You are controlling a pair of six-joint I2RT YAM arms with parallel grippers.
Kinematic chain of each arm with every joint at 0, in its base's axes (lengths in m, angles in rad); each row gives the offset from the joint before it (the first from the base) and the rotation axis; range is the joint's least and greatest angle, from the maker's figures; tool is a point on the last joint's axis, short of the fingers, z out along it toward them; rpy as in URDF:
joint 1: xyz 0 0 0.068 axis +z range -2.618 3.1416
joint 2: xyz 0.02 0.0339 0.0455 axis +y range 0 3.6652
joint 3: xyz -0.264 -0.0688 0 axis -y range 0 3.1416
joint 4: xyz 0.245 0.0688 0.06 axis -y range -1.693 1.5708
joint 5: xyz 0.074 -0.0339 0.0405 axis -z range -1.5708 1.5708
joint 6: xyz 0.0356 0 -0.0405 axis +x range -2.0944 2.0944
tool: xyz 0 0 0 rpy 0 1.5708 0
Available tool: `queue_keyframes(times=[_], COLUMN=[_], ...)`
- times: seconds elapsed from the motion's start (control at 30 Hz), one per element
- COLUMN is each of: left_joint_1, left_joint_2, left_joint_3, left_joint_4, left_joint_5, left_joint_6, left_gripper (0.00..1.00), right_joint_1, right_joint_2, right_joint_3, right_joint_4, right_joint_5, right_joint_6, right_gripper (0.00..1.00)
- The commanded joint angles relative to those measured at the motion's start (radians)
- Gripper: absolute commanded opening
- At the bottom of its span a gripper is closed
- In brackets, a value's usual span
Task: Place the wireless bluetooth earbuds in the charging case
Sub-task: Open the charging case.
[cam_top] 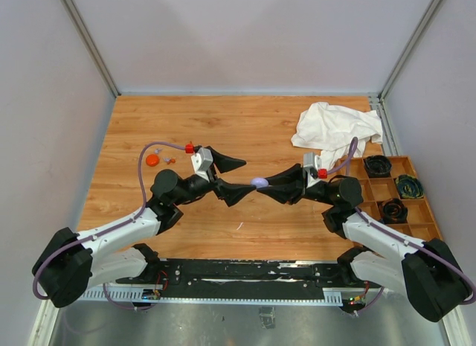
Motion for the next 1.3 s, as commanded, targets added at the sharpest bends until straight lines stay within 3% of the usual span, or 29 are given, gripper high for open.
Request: queue_keyframes(times=[0.0,0.3,0.57,0.9,1.17,1.27], left_joint_1=[0.008,0.008,0.008,0.008,0.008,0.008], left_joint_2=[-0.015,-0.024,-0.017,0.018,0.022,0.012], left_joint_3=[0.036,0.034,0.035,0.066,0.077,0.073], left_joint_4=[-0.017,-0.002,-0.018,-0.035,-0.049,-0.051], left_joint_5=[-0.065,0.05,0.171,0.25,0.257,0.251], left_joint_6=[0.01,0.01,0.056,0.05,0.04,0.042], left_gripper=[0.93,0.91,0.61,0.39,0.12,0.06], right_joint_1=[-0.002,-0.002,-0.002,-0.001,-0.002,-0.002], right_joint_2=[-0.007,0.0,-0.003,0.008,0.013,0.011], right_joint_3=[-0.01,-0.011,-0.008,-0.003,-0.006,-0.006], right_joint_4=[0.076,0.081,0.081,0.102,0.098,0.09], right_joint_5=[-0.04,-0.022,-0.038,-0.059,-0.059,-0.062], right_joint_6=[0.016,0.022,0.028,0.044,0.035,0.028], right_gripper=[0.08,0.08,0.09,0.09,0.14,0.18])
